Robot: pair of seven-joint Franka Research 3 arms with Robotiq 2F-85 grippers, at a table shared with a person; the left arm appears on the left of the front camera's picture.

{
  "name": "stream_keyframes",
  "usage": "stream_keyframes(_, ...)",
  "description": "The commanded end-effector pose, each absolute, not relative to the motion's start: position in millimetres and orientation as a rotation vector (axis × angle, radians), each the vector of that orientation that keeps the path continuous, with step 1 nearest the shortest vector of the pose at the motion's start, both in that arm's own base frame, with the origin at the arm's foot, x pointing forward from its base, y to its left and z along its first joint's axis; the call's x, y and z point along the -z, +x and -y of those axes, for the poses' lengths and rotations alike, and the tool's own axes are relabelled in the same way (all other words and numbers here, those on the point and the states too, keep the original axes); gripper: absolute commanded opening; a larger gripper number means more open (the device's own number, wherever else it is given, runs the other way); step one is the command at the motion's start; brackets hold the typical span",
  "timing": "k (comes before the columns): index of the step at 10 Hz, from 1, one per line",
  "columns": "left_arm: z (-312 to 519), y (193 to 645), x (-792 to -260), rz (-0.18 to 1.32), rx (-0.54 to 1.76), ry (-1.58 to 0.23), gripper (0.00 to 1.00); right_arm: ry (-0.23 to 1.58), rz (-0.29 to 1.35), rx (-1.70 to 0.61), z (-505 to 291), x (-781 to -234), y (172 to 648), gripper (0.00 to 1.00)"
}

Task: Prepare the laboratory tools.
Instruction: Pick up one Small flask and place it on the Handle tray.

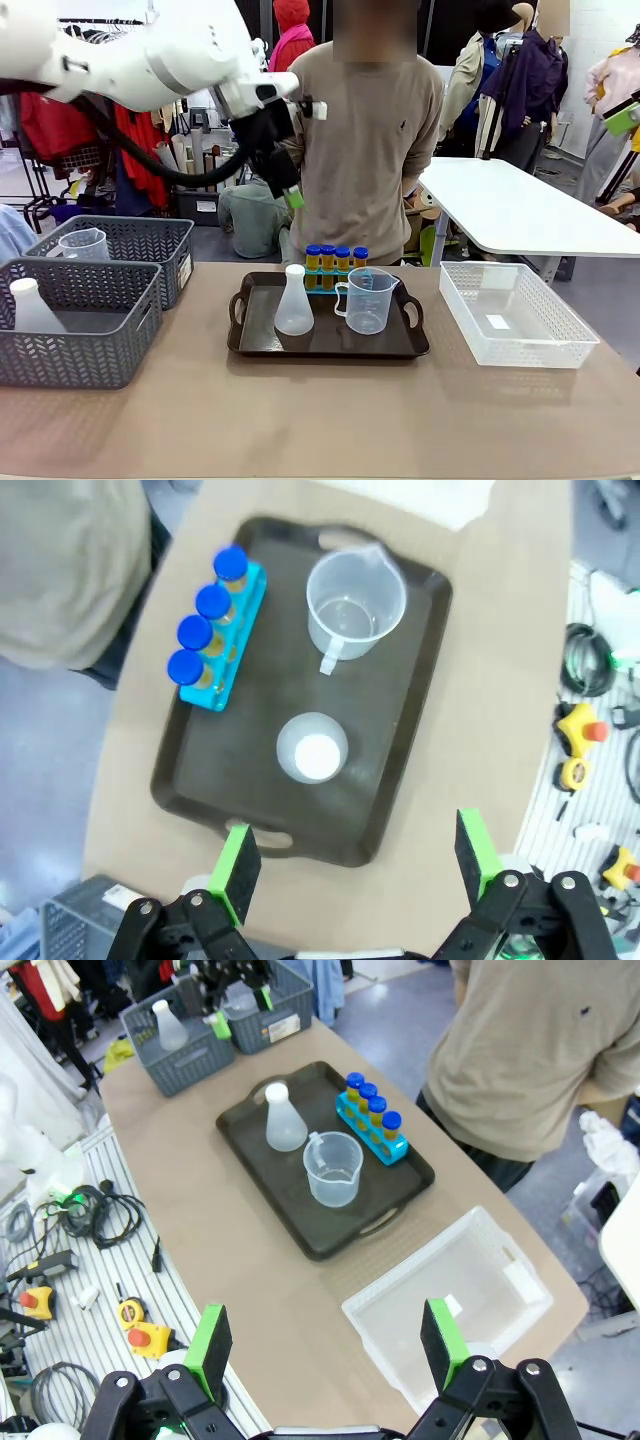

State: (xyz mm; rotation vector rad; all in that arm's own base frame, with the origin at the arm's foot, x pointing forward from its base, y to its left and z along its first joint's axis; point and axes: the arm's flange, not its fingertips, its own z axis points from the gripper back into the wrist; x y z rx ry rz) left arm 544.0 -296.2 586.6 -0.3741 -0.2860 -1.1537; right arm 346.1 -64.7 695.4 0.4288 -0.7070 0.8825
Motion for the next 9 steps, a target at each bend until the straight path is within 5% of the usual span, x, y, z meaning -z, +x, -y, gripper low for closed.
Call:
stream_keyframes(1, 267, 515, -586, 0.346, 1.159, -0.414, 1.00, 0.455, 0.731, -0.903, 64, -697, 347, 1.00)
stream_keyframes(9, 165, 451, -659, 0.601, 1.210, -0.461, 1.00, 0.455, 0.731, -0.903, 64, -697, 347, 1.00)
